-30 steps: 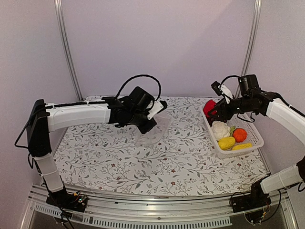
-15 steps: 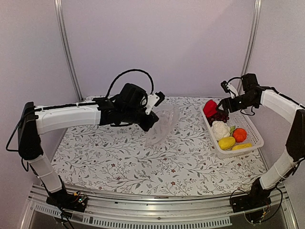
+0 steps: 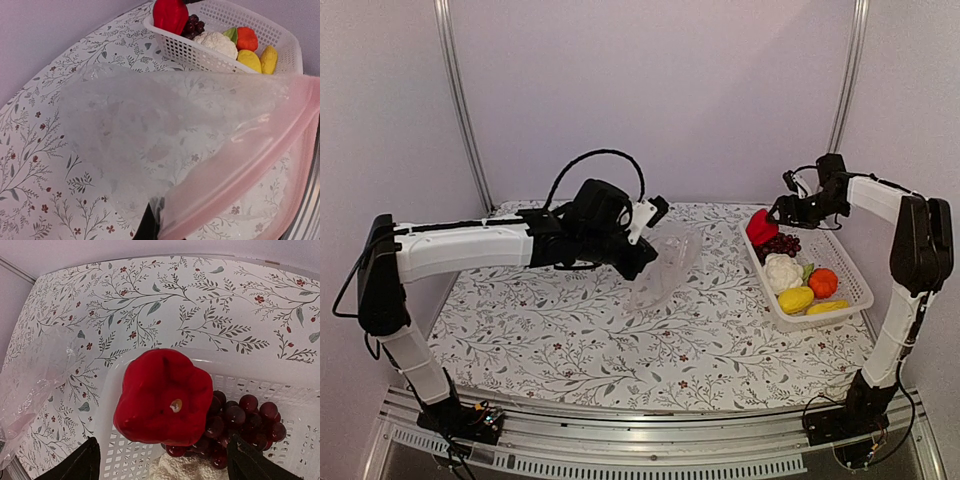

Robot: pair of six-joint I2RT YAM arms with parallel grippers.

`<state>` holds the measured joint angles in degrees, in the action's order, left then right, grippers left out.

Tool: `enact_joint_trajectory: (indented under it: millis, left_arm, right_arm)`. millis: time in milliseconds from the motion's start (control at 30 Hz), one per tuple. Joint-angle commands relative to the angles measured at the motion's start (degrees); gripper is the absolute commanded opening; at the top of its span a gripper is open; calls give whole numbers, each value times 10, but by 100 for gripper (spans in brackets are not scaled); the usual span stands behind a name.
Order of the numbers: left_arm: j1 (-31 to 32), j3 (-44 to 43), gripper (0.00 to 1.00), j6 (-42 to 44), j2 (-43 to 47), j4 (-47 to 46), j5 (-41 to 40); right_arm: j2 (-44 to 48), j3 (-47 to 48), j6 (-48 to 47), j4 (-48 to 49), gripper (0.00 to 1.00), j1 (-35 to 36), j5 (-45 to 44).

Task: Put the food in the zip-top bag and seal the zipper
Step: Pick up the fake vegetable from the bin.

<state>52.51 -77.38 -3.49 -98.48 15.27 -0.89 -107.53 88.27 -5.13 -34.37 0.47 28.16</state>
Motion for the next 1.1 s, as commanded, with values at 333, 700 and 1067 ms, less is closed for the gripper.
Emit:
enact_joint_trajectory:
  millis: [333, 700, 1067]
  left_arm:
    - [7, 6, 0, -1, 8, -7, 16]
    - [15, 9, 0, 0, 16, -11, 11]
    - [10, -10, 0, -101, -13, -73, 4]
  right_arm:
    - [-93, 53, 24, -20, 94, -1, 108]
    - [-111, 78, 33, -18, 60, 0, 127]
    - [97, -76, 2, 51, 49, 0, 106]
